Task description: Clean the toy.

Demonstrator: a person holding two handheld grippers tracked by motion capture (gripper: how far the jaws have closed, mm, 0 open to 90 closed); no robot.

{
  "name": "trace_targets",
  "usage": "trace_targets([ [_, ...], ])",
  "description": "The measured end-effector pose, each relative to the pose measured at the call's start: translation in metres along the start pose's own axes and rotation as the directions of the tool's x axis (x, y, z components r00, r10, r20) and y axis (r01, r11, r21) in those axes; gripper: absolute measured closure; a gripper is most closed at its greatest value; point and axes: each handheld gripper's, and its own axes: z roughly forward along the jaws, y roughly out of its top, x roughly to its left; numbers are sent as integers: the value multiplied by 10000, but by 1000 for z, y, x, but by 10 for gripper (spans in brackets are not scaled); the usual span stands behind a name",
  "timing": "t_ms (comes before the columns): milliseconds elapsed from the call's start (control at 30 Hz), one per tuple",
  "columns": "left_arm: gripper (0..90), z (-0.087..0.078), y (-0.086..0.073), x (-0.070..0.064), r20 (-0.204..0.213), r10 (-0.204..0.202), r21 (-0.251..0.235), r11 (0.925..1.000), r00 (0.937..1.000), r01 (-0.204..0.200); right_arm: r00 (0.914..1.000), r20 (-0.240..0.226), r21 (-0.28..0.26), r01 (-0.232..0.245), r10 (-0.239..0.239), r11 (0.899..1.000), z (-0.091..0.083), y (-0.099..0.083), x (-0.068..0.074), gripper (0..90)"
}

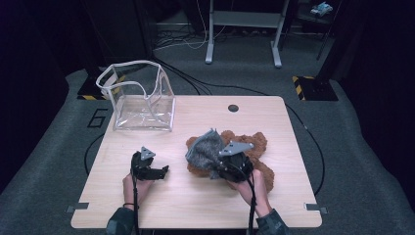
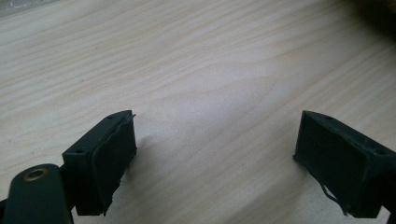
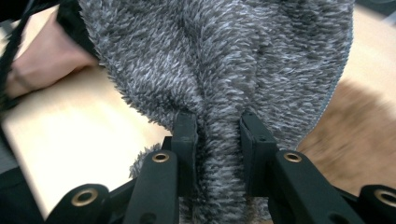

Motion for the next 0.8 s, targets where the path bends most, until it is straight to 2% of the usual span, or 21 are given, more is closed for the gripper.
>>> trace_targets([
  [100,121,0,0,0,2,-10,-14,10000,10000,10,9997,241,13,-69,69,10000,6,14,-8,708],
  [233,121,0,0,0,22,-24,-15,10000,10000,24,9990,429,114,-113,108,9999,22,30,-20,707],
  [400,122,0,0,0,19,-17,-11,10000,10000,17,9980,496,434,-403,381,9982,42,38,-32,706],
  [433,122,0,0,0,23,-24,-15,10000,10000,24,9969,517,550,-614,586,9966,47,38,-33,706],
  [467,122,0,0,0,23,-28,-16,10000,10000,28,9977,446,606,-540,513,9967,51,37,-36,706],
  [500,122,0,0,0,4,-10,-14,10000,10000,10,9969,406,730,-695,667,9949,54,36,-36,706],
  [600,122,0,0,0,21,-34,-20,10000,10000,34,9968,267,760,-772,753,9941,59,34,-36,706],
  [800,122,0,0,0,7,-15,-16,10000,10000,15,9983,-54,733,-571,577,9957,51,31,-29,706],
])
